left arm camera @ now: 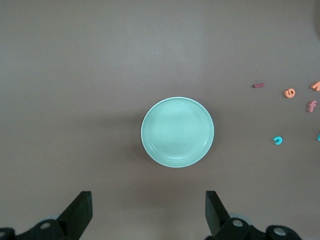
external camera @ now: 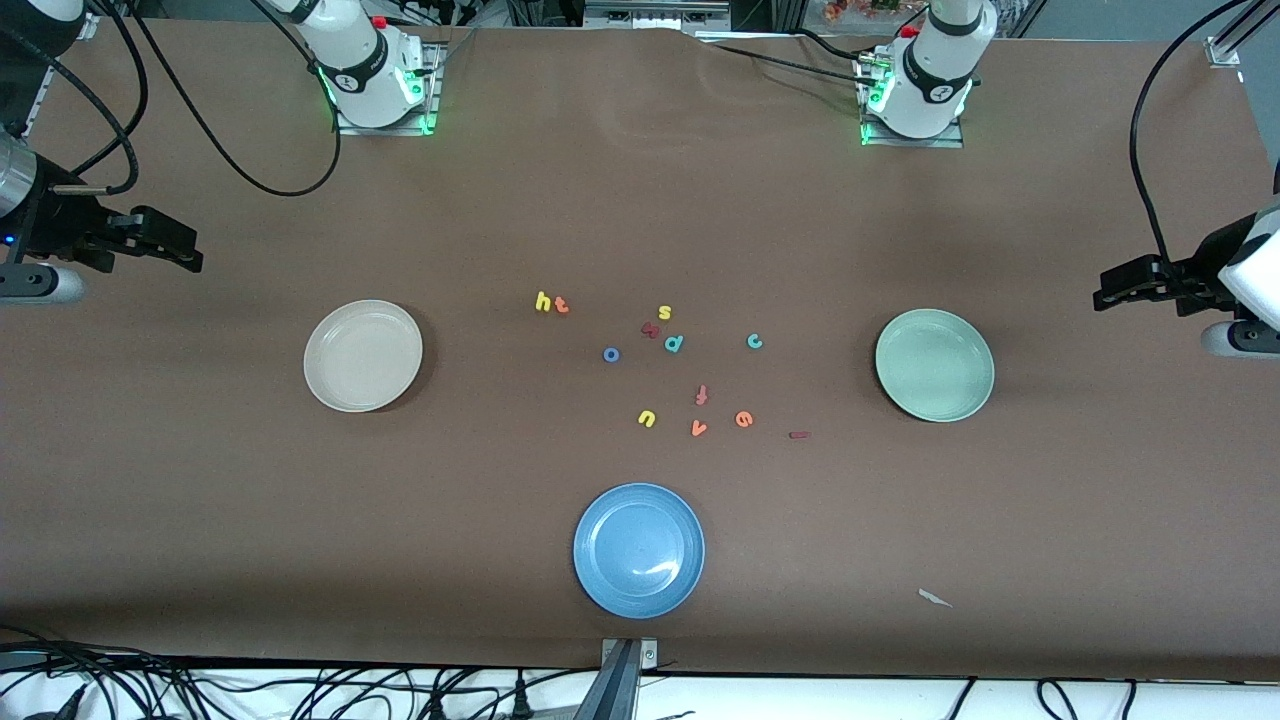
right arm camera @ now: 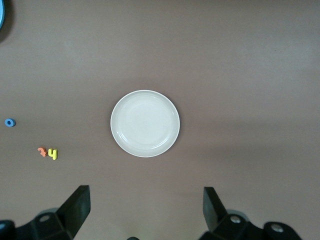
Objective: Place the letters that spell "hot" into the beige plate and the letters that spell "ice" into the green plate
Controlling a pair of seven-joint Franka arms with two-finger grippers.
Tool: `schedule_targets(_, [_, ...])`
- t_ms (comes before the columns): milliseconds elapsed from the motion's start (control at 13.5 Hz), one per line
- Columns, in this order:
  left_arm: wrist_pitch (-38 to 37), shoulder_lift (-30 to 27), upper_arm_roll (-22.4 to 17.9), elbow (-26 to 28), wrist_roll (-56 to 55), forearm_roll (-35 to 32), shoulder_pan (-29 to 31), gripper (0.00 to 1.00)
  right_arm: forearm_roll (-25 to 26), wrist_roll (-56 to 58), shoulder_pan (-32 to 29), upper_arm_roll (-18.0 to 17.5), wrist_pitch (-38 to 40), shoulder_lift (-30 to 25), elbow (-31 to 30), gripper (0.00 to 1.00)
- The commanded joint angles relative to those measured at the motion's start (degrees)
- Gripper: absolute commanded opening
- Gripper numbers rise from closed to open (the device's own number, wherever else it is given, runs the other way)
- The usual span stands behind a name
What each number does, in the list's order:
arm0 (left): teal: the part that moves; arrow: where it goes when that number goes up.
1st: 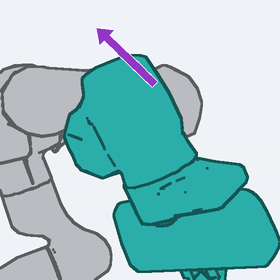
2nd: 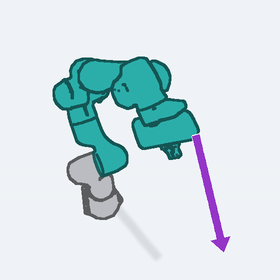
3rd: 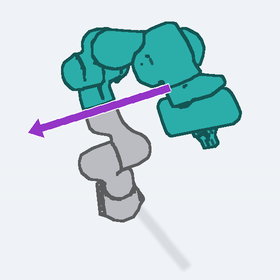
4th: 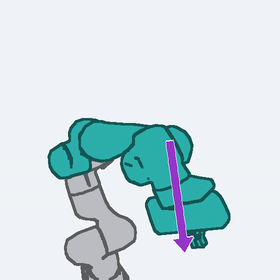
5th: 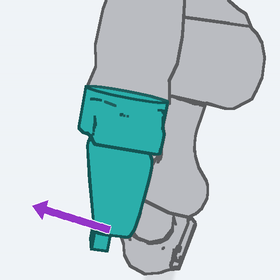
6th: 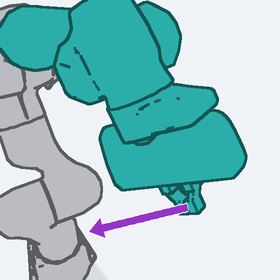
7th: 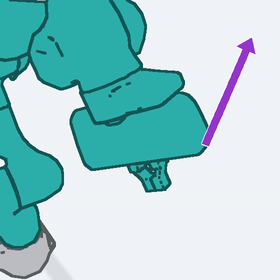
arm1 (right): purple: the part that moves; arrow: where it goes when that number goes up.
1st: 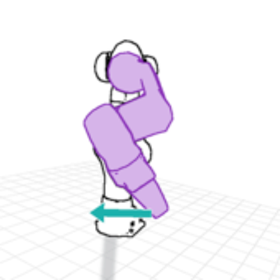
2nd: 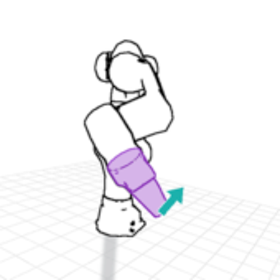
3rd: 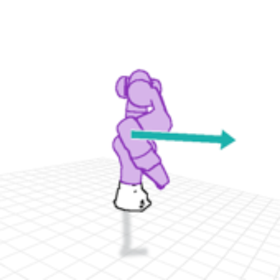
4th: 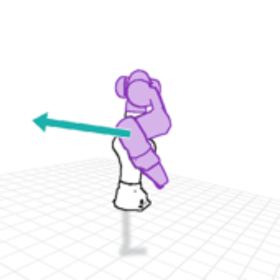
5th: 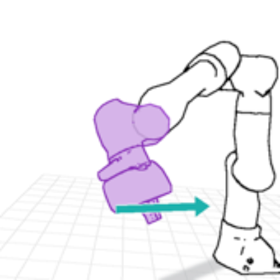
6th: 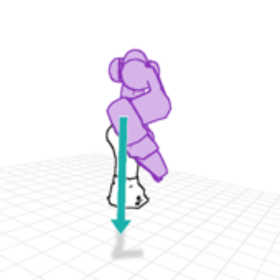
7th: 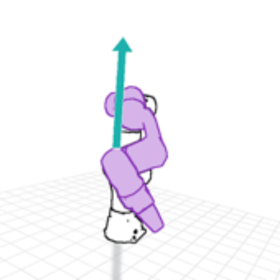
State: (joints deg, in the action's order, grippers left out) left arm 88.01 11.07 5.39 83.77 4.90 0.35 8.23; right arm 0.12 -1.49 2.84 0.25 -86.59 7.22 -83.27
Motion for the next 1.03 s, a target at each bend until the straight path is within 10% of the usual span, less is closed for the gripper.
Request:
schedule_targets(0, [0.3,-1.6,0.1,1.6,1.2,-1.3,0.0,0.99,0.3,0.1,0.1,0.1,1.0,0.3,1.5,1.00])
schedule_targets(961, [0.3,-1.5,0.1,1.6,1.2,-1.3,0.0,0.99,0.2,0.3,0.2,0.0,0.7,0.5,1.5,1.00])
